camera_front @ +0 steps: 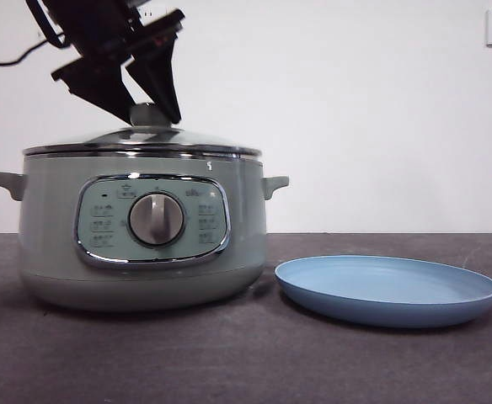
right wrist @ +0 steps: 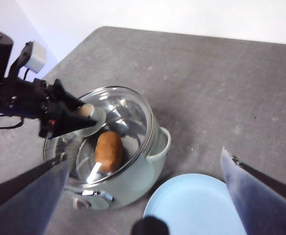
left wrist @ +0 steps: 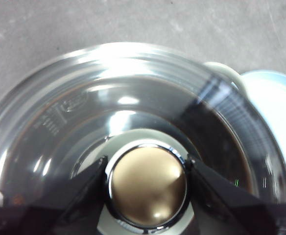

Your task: Take the potato out from the steamer,put the potato on the plate,close the lid

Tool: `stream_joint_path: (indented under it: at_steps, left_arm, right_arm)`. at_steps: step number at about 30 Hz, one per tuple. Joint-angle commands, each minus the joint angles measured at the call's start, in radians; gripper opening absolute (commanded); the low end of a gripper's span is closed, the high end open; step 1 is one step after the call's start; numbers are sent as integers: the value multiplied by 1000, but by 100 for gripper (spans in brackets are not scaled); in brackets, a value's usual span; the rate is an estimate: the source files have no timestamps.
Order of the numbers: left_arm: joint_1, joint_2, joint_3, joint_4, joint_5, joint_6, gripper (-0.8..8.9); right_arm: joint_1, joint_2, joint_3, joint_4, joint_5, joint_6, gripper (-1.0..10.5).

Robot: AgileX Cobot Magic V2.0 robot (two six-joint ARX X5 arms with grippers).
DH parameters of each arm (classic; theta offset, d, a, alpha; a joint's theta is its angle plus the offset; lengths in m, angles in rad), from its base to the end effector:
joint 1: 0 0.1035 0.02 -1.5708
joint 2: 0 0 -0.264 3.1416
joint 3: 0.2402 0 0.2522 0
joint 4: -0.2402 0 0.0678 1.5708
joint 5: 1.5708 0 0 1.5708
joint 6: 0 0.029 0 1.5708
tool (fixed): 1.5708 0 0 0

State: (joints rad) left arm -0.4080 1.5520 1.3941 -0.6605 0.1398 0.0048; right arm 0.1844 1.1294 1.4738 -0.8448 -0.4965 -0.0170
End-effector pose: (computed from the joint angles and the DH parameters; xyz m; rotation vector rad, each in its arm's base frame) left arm 0.3035 -0.1356 0.3177 0.1152 0.8196 -0.5186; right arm 0.1935 0.0501 0.4366 0.0633 0.4981 0.6706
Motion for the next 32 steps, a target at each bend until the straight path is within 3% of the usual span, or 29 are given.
stream_joint_path:
  at_steps: [1,14,22,26,30,32]
  left_arm:
    - [5,-56,99,-63,-6,34,-8]
    - [5,-131,583,-362,-18,132,-8]
    - [5,-252,710,-558,-227,181,-8]
    - [5,-336,710,-620,-307,180,-8]
    - [5,-448,710,-733,-481,143,-8]
    - [5,-494,710,-735,-484,122,-8]
  right_arm:
    - [17,2,4,26,-3,28,688]
    - [202,107,5,67,-1,47,688]
    - [357,303,88,73,15,41,688]
    - [422,424,208,26,108,-1,688]
    - [498,623,436,-106,267,-76,688]
    - [518,705,517,-126,301,-82,688]
